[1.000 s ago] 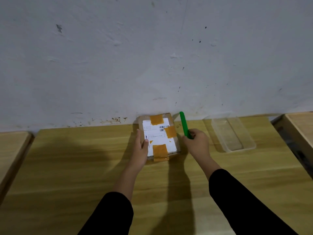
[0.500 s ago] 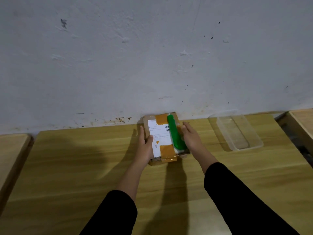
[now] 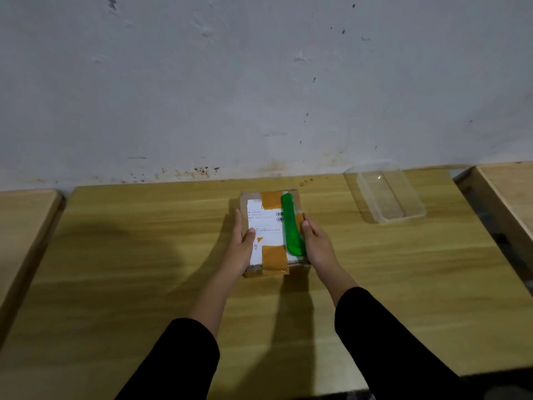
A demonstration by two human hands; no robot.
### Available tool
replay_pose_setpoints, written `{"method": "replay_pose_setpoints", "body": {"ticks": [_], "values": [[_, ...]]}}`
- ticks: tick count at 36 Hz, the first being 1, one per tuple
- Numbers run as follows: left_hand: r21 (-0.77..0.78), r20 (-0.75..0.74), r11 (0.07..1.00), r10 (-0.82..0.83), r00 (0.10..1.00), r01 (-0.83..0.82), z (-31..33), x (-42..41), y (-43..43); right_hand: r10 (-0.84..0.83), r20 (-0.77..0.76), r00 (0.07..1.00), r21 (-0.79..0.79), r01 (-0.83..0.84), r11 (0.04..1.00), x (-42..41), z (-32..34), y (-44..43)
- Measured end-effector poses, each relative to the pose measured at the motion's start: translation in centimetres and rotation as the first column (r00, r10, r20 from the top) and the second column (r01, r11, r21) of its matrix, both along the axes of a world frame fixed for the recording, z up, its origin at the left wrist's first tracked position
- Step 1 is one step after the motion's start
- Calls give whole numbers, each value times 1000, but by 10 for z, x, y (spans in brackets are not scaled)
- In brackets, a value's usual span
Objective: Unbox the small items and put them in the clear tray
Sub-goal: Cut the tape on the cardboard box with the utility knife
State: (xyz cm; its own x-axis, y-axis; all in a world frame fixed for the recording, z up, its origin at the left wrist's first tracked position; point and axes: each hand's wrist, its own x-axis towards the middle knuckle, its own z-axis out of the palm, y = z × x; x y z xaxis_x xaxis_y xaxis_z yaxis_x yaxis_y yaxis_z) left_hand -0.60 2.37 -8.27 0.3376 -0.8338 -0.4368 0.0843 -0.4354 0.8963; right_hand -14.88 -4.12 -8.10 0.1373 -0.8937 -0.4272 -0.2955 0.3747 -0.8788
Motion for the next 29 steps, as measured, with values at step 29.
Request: {"method": "replay_pose_setpoints", "body": {"ticks": [29], "values": [[95,656,979,-197,728,180,-6,8,53,132,-310,941,-327,-236,915,-66,-5,53]]}}
